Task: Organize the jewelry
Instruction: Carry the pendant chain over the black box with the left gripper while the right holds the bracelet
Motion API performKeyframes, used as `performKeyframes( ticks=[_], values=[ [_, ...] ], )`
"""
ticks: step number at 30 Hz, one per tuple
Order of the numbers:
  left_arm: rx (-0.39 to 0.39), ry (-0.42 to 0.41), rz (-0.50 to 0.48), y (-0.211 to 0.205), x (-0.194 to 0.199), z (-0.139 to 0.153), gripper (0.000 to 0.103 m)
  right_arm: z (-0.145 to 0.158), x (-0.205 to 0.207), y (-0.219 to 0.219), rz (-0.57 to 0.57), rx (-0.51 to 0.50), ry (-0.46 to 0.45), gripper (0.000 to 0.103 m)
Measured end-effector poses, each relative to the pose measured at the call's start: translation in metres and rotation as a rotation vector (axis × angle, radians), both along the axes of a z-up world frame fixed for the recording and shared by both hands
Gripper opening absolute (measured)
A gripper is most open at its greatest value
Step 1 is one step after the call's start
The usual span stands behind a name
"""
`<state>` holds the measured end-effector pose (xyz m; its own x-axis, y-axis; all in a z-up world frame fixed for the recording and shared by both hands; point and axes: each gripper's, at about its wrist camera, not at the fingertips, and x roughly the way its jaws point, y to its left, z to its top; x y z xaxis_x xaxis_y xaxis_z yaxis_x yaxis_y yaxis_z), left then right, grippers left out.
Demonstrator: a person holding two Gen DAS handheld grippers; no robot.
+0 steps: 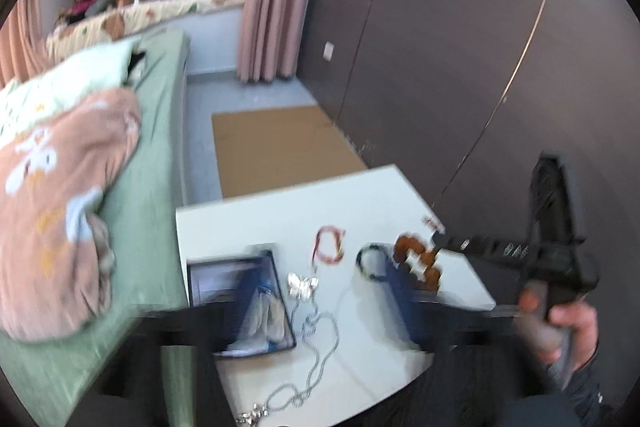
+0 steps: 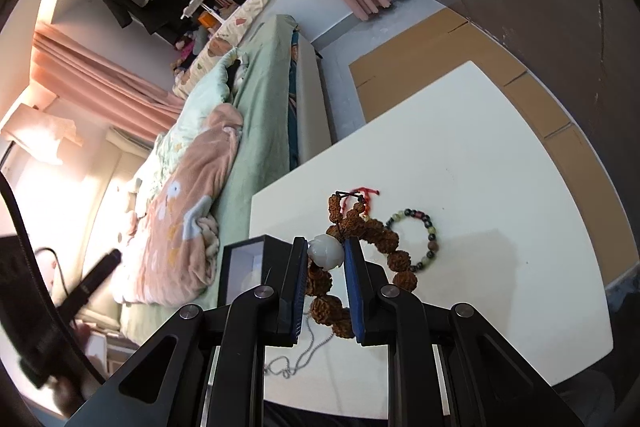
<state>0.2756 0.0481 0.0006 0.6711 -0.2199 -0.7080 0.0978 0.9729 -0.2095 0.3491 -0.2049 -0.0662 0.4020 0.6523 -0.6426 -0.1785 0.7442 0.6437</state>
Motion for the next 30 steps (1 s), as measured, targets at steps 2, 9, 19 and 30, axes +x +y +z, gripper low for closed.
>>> performKeyframes(
  ticks=[2,9,19,30],
  values=[
    [-0.002,0.011,0.015,0.005,-0.007,-0.012,0.089,-0.003,-0.001,-0.001,-0.002,-0.008,0.005,0.02],
    [0.032,0.098,0.033,0.02,-0.038,-0.062,0.087,-0.011,-0.003,-0.004,-0.006,-0.017,0.023,0.02],
    [0.051,0.221,0.037,0.03,-0.071,-0.121,0.065,-0.028,-0.016,0.005,0.02,-0.028,0.051,0.02],
    [0.082,0.264,0.026,0.024,-0.076,-0.167,0.047,-0.025,-0.039,0.011,0.052,-0.03,0.038,0.02]
  ],
)
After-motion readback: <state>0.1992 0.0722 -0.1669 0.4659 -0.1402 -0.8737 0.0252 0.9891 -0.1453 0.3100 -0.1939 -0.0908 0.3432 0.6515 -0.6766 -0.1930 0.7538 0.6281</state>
